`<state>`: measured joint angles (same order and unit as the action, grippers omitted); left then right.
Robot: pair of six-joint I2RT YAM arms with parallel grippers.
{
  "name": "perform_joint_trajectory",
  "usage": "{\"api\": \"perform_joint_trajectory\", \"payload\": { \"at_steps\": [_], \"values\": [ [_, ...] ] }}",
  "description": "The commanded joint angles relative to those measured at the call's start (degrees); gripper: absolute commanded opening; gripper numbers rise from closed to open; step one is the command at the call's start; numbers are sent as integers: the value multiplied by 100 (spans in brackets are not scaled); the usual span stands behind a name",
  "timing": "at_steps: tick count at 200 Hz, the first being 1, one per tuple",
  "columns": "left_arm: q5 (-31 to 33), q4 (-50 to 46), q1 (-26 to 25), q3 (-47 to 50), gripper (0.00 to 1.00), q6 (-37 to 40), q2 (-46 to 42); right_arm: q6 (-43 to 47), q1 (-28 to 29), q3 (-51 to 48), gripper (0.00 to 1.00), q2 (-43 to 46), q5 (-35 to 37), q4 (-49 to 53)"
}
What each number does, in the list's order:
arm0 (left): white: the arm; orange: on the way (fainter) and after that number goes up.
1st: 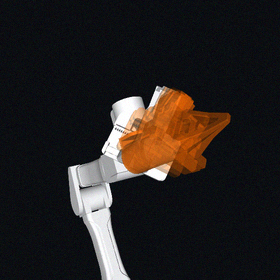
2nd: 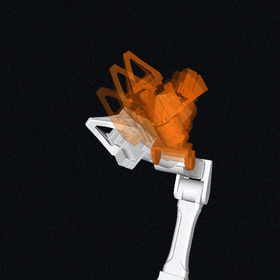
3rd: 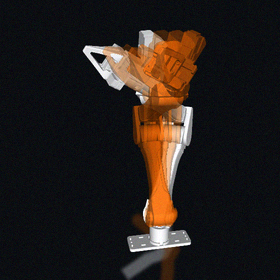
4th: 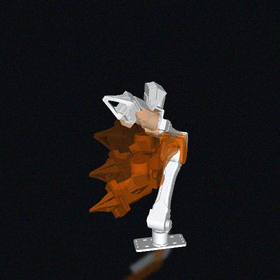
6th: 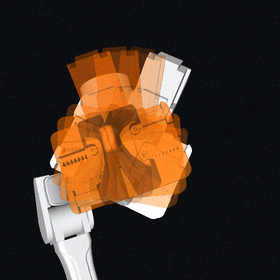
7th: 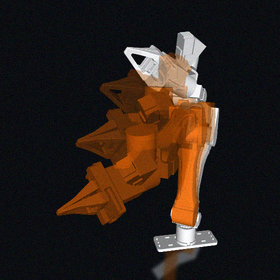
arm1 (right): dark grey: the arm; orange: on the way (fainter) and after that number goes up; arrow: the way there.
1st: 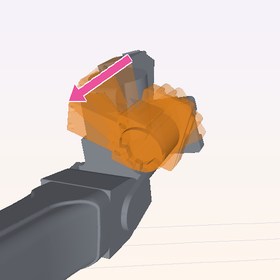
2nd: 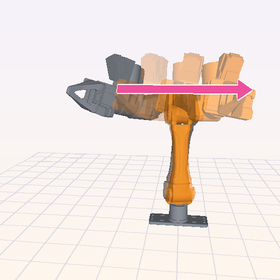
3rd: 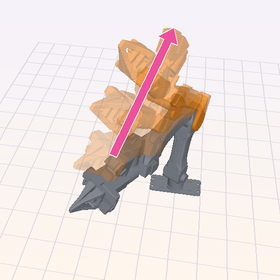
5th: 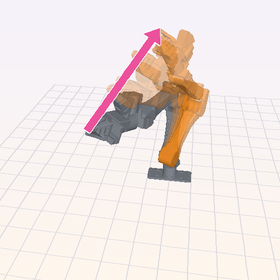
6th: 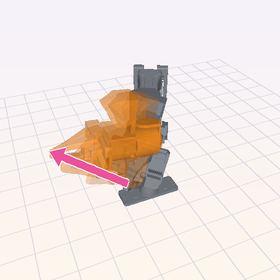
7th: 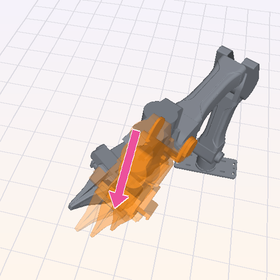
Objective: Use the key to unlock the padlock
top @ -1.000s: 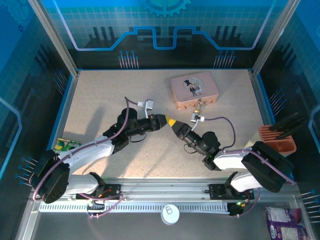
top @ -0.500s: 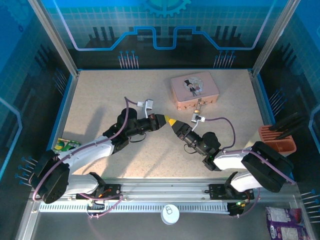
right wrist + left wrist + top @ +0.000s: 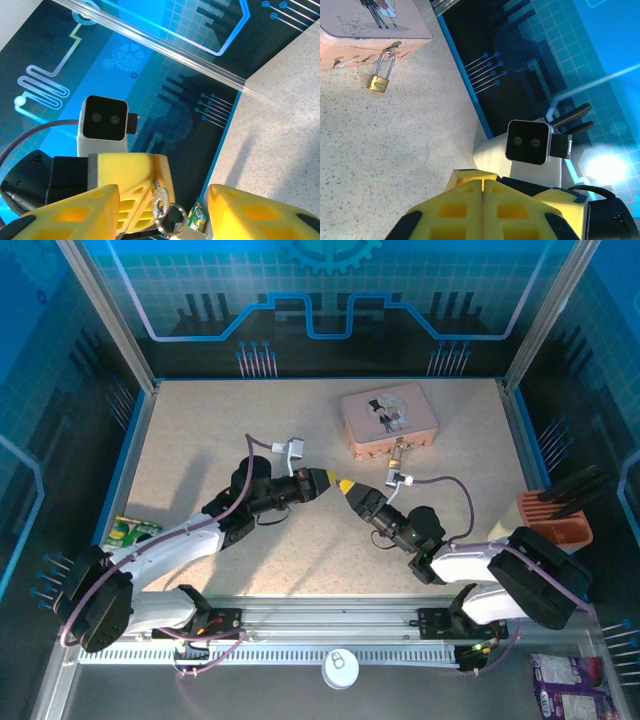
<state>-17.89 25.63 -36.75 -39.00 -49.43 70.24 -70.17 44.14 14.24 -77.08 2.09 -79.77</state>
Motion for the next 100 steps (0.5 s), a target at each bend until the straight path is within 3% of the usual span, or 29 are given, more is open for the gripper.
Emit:
{"api": "perform_joint_trajectory", "payload": {
  "at_steps": [1, 55, 100],
  "values": [
    [-186, 167, -25, -37, 0, -98, -14, 155, -77, 103, 51, 57, -205, -180],
    [-355, 204, -74, -114, 0, -251, 54, -28, -104, 335, 44, -158, -695, -180],
    [-226, 138, -76, -109, 0, -210, 11, -19, -137, 291, 27, -102, -740, -179]
  ]
}}
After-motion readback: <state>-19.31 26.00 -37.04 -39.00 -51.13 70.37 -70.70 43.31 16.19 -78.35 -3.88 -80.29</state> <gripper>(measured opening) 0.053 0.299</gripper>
